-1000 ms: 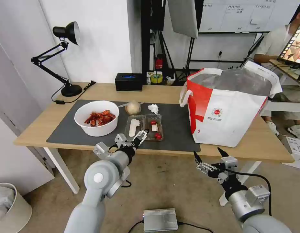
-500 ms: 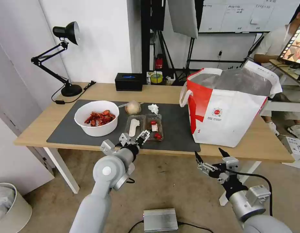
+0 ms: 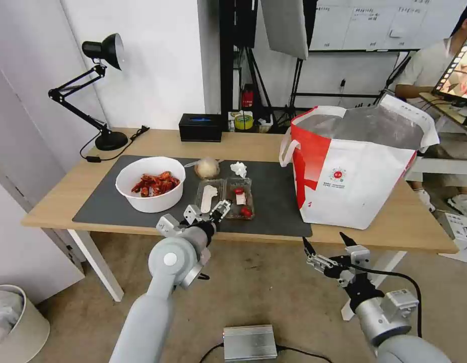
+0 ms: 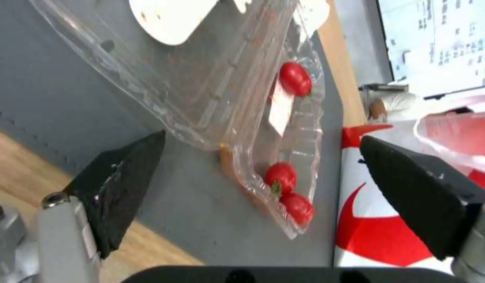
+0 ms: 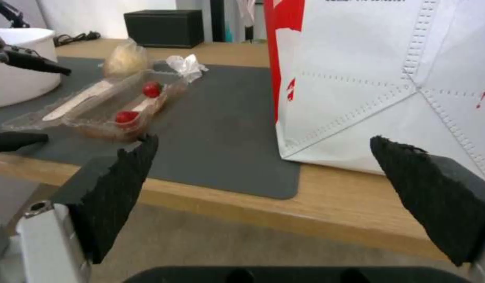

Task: Pick up the trash from the table and place it into the takeout bag.

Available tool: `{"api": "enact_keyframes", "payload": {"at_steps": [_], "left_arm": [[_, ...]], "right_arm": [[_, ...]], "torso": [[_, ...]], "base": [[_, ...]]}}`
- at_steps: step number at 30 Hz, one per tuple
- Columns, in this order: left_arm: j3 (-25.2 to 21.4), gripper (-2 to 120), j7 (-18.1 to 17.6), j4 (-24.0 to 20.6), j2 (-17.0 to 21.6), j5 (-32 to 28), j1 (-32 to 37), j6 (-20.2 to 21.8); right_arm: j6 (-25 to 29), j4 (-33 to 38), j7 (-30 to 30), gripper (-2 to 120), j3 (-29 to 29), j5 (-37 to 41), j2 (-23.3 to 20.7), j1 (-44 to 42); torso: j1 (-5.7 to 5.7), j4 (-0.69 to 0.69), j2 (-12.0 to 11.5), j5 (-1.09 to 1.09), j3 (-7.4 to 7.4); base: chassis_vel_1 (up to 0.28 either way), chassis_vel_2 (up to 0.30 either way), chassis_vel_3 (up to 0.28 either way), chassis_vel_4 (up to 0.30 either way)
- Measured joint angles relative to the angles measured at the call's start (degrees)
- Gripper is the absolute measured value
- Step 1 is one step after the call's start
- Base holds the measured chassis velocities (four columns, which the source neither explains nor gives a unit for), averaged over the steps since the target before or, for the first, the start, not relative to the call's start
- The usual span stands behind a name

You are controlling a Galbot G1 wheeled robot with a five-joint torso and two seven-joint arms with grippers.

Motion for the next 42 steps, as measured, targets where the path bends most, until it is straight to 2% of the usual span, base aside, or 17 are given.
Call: {"api": "enact_keyframes", "payload": {"at_steps": [18,22,25,30,33,42], "left_arm": [[-0.3,100,0.8,-0.2,-2.1,2.1,0.5,-5.0],[-0.3,100,3.2,-1.2,-1.9,3.8,1.5,-6.2],[-0.2,100,6.7,-2.4,-1.3,5.0,2.1,-7.0],[0.0,100,9.6,-3.2,-1.1,5.6,2.2,-8.0],[0.2,100,12.5,-3.9,-0.8,6.3,2.5,-8.5],[1.1,100,13.9,-3.1,-0.9,7.5,2.5,-8.5]], "right_arm": [[1.6,-0.1,-0.4,100,-0.3,-1.2,0.6,-1.1],[1.8,-0.3,-0.5,100,-0.8,-1.7,0.9,-1.1],[1.8,-0.6,-0.6,100,-1.4,-2.4,1.3,-1.1],[1.9,-1.0,-0.6,100,-2.0,-3.2,1.6,-1.1],[2.1,-1.1,-0.8,100,-2.2,-3.5,1.8,-1.1],[2.2,-1.2,-0.8,100,-2.1,-3.8,1.9,-1.4]], "torso": [[0.0,0.0,0.0,0.0,0.0],[0.01,0.0,0.0,0.0,0.0],[0.0,0.01,0.0,0.0,0.0],[0.01,0.0,0.0,0.0,0.0],[0.01,0.0,0.0,0.0,0.0],[0.01,0.0,0.0,0.0,0.0]], "base": [[0.0,0.0,0.0,0.0],[0.0,0.0,0.0,0.0],[0.0,0.0,0.0,0.0],[0.0,0.0,0.0,0.0],[0.0,0.0,0.0,0.0],[0.0,0.0,0.0,0.0]]}}
